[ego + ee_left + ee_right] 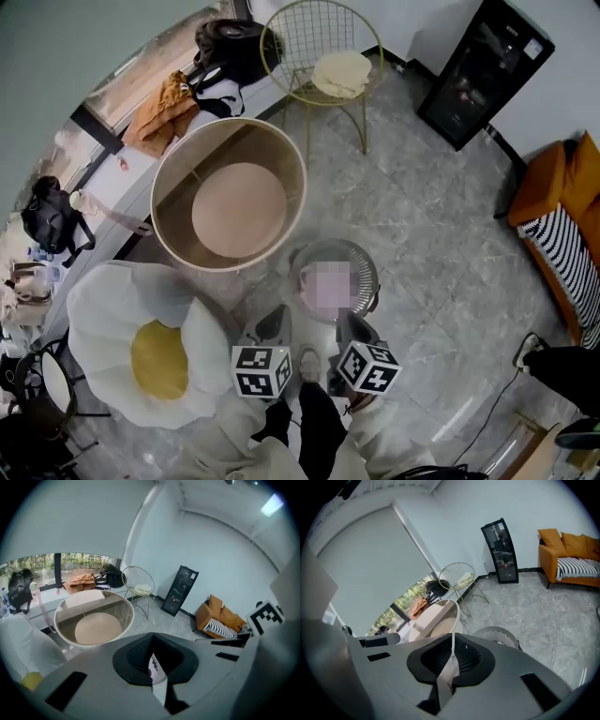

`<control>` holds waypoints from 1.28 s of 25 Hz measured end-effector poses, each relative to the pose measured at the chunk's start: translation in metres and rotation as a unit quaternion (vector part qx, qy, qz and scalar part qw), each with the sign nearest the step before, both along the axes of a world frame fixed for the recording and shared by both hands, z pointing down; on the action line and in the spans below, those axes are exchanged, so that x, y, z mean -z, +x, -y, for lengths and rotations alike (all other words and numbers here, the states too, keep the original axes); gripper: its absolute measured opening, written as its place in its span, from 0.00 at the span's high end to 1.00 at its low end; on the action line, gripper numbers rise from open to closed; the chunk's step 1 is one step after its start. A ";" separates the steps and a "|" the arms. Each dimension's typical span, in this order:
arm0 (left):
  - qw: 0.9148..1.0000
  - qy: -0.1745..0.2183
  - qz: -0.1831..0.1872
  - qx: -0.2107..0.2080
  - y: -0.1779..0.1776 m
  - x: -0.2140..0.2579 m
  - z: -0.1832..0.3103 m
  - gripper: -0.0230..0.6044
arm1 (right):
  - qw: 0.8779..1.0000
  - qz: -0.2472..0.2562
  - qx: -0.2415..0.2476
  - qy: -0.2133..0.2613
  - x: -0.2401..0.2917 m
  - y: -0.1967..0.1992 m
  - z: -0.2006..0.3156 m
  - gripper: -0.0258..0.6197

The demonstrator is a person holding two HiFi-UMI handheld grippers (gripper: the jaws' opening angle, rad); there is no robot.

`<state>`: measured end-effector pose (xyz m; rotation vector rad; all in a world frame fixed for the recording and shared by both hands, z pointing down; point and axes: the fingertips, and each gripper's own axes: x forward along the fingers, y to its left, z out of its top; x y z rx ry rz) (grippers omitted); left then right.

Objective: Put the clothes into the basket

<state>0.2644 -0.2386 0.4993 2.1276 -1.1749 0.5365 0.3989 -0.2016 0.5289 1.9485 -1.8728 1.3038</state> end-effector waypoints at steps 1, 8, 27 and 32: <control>1.000 0.002 -0.004 -0.001 -0.005 0.012 -0.003 0.95 | 1.000 -0.003 -0.003 0.005 0.014 -0.004 -0.004 0.91; 0.999 0.002 -0.029 -0.023 -0.037 0.070 -0.043 0.95 | 0.999 -0.024 0.003 0.040 0.093 -0.033 -0.040 0.91; 0.995 0.082 -0.061 -0.019 -0.081 0.168 -0.075 0.95 | 0.991 -0.061 0.003 0.116 0.191 -0.077 -0.068 0.92; 0.995 0.076 -0.058 -0.018 -0.084 0.166 -0.078 0.95 | 0.991 -0.072 0.012 0.108 0.190 -0.082 -0.072 0.92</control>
